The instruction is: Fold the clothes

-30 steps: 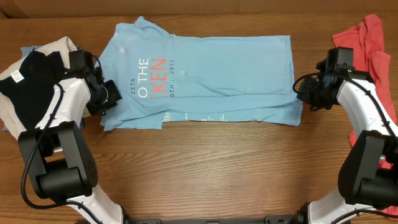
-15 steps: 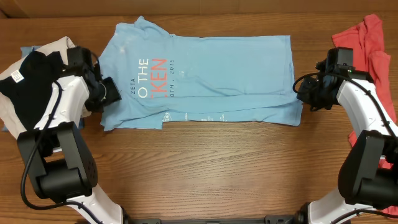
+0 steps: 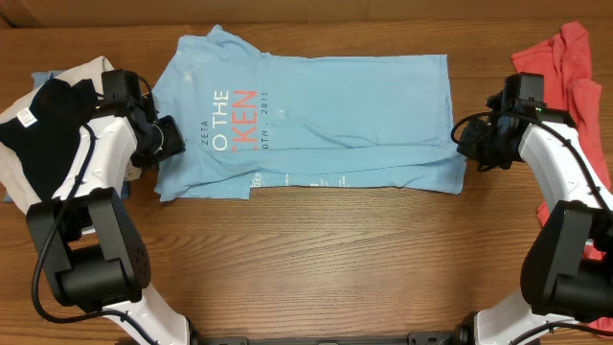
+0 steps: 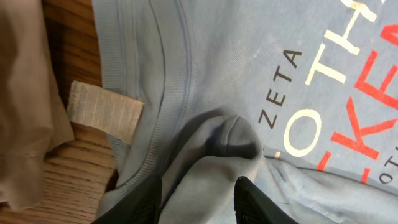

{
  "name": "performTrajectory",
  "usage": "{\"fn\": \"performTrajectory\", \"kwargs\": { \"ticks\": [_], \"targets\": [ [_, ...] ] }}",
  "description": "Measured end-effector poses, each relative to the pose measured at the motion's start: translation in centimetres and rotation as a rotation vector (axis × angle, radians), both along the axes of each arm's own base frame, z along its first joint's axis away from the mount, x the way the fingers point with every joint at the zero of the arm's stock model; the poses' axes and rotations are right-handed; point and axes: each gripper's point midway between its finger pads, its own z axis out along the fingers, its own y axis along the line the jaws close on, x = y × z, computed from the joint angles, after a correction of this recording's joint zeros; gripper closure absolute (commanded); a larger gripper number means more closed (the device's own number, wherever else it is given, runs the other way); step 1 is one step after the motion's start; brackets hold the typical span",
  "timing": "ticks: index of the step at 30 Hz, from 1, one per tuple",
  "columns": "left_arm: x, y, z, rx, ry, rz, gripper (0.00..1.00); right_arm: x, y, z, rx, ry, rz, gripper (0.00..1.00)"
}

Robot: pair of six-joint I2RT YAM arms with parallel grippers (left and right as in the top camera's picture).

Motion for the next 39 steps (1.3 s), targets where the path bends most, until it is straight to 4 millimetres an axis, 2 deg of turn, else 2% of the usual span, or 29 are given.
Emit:
{"fn": "performTrajectory", "kwargs": {
  "ticks": [7,14,21,24,30,32,33,34,35,39],
  "targets": [
    [-0.2,-0.2,-0.7,-0.009,0.015,-0.025,0.6,-0.1,0.0,0.0,0.001,0.004,0.0,0.96],
    [-0.2,-0.3,-1.3,-0.009,0.023,-0.048,0.78,-0.2,0.0,0.0,0.002,0.007,0.0,0.96],
    [-0.2,-0.5,-1.2,-0.02,0.021,-0.054,0.85,-0.2,0.0,-0.1,0.002,0.008,0.001,0.96],
    [-0.2,-0.6,-1.3,-0.023,0.021,-0.054,0.95,-0.2,0.0,0.0,0.002,0.007,0.0,0.96],
    [-0.2,-0.6,-1.2,-0.022,0.02,-0.059,0.96,-0.2,0.0,0.0,0.002,0.007,0.001,0.96],
    [-0.2,-0.6,-1.2,-0.022,0.02,-0.059,0.94,-0.2,0.0,0.0,0.001,0.007,0.001,0.96],
    [-0.1,-0.6,-1.2,-0.021,0.019,-0.059,0.83,-0.2,0.0,0.0,0.002,0.007,0.0,0.96],
    [-0.1,-0.6,-1.2,-0.018,0.014,-0.066,0.59,-0.2,0.0,0.0,0.001,0.007,0.0,0.96],
    [0.0,-0.6,-1.2,-0.018,0.011,-0.068,0.52,-0.2,0.0,-0.1,0.002,0.008,0.0,0.96],
    [0.1,-0.5,-1.2,-0.013,0.008,-0.074,0.5,-0.2,0.0,0.0,0.002,0.007,0.0,0.96]
  ]
}}
